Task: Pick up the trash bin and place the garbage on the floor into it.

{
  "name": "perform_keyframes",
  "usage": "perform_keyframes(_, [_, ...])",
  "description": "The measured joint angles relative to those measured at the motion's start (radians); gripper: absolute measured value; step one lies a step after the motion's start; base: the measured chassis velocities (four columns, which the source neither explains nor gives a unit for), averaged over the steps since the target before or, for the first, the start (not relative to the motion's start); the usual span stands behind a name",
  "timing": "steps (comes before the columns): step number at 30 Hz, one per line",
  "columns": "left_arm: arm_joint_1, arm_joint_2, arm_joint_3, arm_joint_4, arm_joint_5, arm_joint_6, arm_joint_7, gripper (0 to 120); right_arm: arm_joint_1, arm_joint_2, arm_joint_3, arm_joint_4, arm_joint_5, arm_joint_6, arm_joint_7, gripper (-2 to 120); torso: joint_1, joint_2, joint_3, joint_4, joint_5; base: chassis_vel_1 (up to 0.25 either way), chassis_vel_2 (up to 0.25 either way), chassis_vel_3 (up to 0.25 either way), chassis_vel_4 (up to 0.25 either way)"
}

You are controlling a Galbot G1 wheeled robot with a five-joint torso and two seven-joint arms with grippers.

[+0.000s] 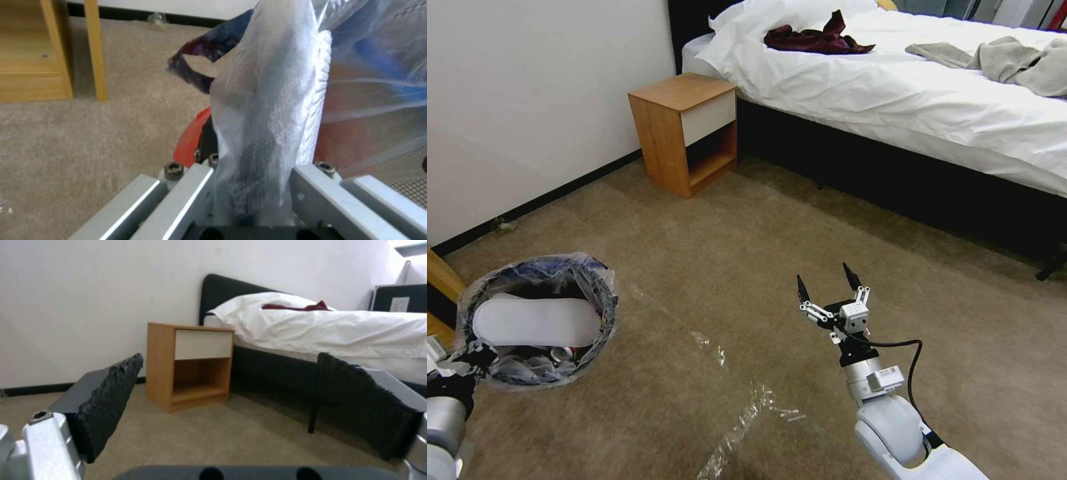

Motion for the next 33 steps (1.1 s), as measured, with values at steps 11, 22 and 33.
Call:
perform_keyframes(11, [0.0, 0.006, -0.002, 0.005, -0.001, -0.001, -0.002, 0, 0.031, 0.001, -0.031, -0.013, 0.01, 0.002, 0.0, 100, 0.0, 0.0, 0.0, 0.0, -0.0001, -0.015, 0.007, 0.007, -0.012])
perform_keyframes(22, [0.004, 0.009, -0.014, 0.004, -0.007, -0.002, -0.003, 0, 0.063, 0.001, -0.051, -0.017, 0.02, -0.003, 0.004, 100, 0.0, 0.0, 0.0, 0.0, -0.0001, 0.0, 0.0, 0.0, 0.0])
perform_keyframes(33, [-0.001, 0.004, -0.008, 0.006, -0.002, -0.003, -0.003, 0, 0.059, 0.002, -0.046, -0.022, 0.021, -0.004, 0.008, 99, 0.0, 0.0, 0.0, -0.0001, -0.0001, 0.0, 0.0, 0.0, 0.0])
